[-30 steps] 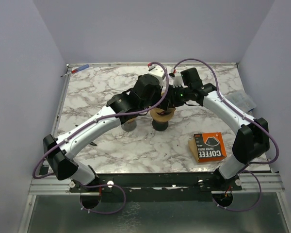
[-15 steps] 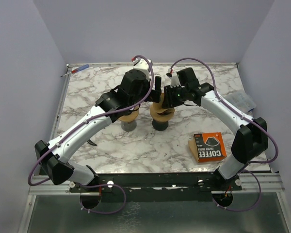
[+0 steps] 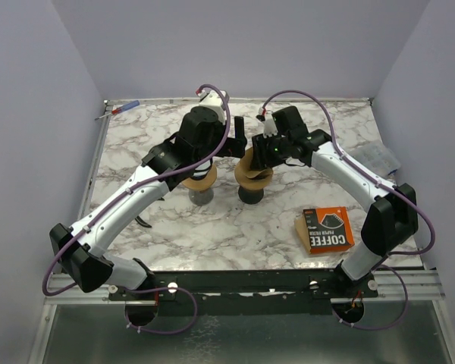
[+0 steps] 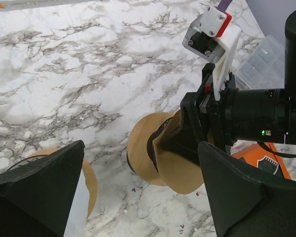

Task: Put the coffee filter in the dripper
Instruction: Place the coffee filter in the coffee dripper.

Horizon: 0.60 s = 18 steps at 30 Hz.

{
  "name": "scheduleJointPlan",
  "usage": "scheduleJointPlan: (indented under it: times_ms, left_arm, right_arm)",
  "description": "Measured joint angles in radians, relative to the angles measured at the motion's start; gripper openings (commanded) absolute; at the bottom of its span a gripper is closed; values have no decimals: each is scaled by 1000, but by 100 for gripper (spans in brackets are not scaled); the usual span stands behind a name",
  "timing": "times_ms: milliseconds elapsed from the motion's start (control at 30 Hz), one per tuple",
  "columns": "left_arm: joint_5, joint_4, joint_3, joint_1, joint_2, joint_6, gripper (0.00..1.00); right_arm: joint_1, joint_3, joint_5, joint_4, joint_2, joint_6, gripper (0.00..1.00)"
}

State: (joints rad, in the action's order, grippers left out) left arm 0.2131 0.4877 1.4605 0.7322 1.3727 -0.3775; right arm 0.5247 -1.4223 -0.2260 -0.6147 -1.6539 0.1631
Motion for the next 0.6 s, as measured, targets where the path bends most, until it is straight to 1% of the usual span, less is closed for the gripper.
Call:
scheduleJointPlan:
  times_ms: [100,200,600]
  left_arm:
    - [-14,-1,-10,-5,0,-3,99]
    - [-27,-1,-21,-5,0,-4,99]
    - [-57,-1,-34,-10,0,-3,99]
  right_arm:
    - [5,-7,1,-5,1,-4,63]
    - [6,-8,1,-11,8,-6,67]
    - [5,-49,25,-53,76,-4,73]
